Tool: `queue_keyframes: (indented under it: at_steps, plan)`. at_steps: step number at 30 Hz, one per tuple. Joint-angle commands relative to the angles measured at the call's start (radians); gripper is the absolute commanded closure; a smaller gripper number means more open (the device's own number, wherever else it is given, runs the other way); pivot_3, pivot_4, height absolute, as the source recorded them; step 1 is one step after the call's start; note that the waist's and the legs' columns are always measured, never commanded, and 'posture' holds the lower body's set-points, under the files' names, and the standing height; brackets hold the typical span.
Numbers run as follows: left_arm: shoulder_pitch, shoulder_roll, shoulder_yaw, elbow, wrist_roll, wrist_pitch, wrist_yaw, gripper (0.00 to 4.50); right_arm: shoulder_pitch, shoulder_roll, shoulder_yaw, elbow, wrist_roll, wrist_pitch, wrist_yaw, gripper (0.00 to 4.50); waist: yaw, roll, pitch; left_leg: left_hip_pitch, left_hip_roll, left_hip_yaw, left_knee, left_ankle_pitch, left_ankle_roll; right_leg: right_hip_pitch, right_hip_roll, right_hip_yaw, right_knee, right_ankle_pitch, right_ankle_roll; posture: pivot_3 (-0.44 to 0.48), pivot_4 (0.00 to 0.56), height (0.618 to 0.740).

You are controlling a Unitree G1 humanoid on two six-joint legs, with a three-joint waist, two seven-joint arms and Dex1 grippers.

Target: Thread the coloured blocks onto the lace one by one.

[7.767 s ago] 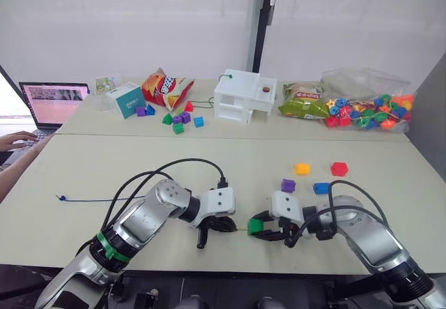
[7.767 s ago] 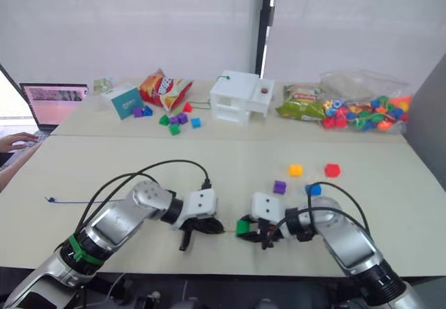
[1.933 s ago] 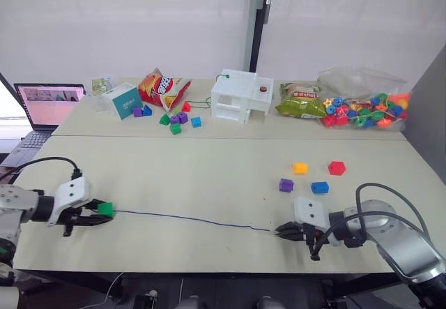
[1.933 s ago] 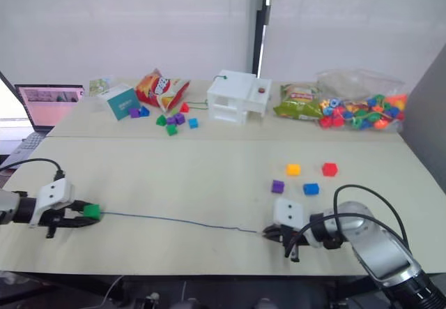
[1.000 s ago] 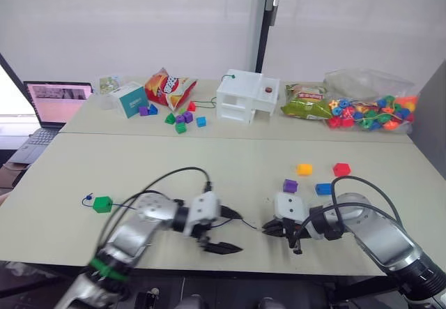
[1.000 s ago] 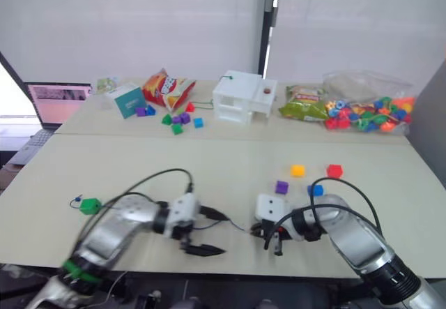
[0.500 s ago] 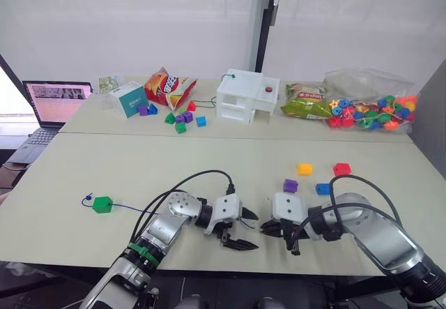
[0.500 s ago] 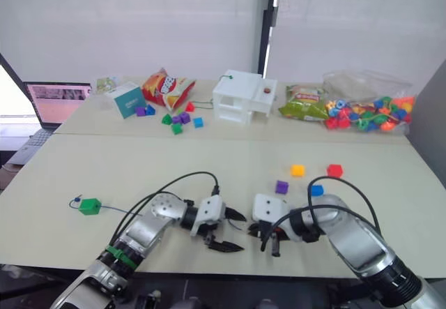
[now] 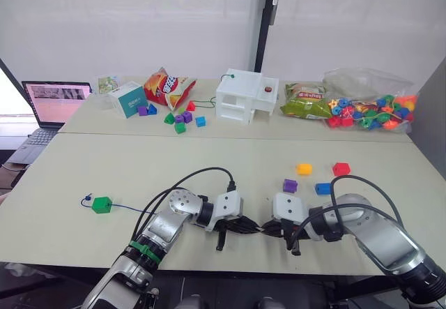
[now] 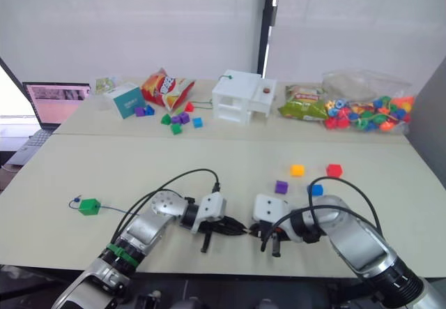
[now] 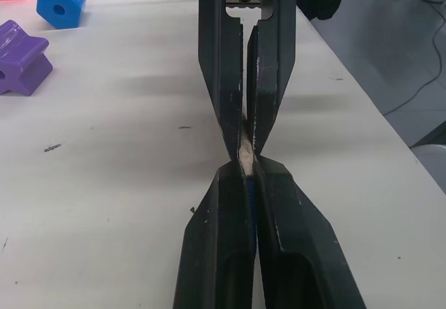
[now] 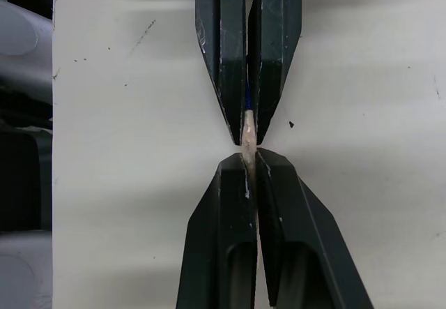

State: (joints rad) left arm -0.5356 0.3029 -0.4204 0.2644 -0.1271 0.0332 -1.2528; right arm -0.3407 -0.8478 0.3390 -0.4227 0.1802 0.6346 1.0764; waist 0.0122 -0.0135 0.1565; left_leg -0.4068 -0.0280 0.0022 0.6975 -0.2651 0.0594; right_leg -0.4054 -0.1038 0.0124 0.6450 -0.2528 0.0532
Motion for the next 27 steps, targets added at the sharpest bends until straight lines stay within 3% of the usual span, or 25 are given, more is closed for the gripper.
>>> queue_keyframes:
  at_steps: [1, 10, 21, 27]
  plan:
    - [-0.004, -0.012, 0.012, -0.035, -0.015, 0.005, 0.008, 4.47, 0.005, -0.013, -0.022, -0.032, 0.009, 0.001, 0.002, 4.5, 0.0, 0.0, 0.0, 0.0, 0.0, 0.0, 0.0, 0.0, 0.0, 0.0, 0.0, 0.0, 0.0, 0.0, 0.0, 0.0, 0.15, 0.74]
    - [-0.009, -0.018, 0.02, -0.062, -0.025, 0.043, 0.014, 4.47, 0.021, -0.027, -0.019, -0.033, 0.011, 0.019, 0.002, 4.5, 0.0, 0.0, 0.0, 0.0, 0.0, 0.0, 0.0, 0.0, 0.0, 0.0, 0.0, 0.0, 0.0, 0.0, 0.0, 0.0, 0.15, 0.74]
    - [0.004, -0.002, 0.019, -0.088, -0.042, 0.07, 0.0, 4.5, 0.05, -0.042, -0.068, -0.035, 0.014, 0.039, -0.024, 0.79, 0.001, 0.0, 0.0, 0.0, 0.0, 0.0, 0.0, 0.0, 0.0, 0.0, 0.0, 0.0, 0.0, 0.0, 0.0, 0.0, 0.15, 0.74]
    - [0.012, 0.021, 0.018, -0.09, -0.039, 0.064, -0.005, 4.5, 0.14, -0.064, -0.203, -0.06, 0.06, 0.077, -0.061, 0.79, 0.001, 0.0, 0.0, 0.0, 0.0, 0.0, 0.0, 0.0, 0.0, 0.0, 0.0, 0.0, 0.0, 0.0, 0.0, 0.0, 0.15, 0.74]
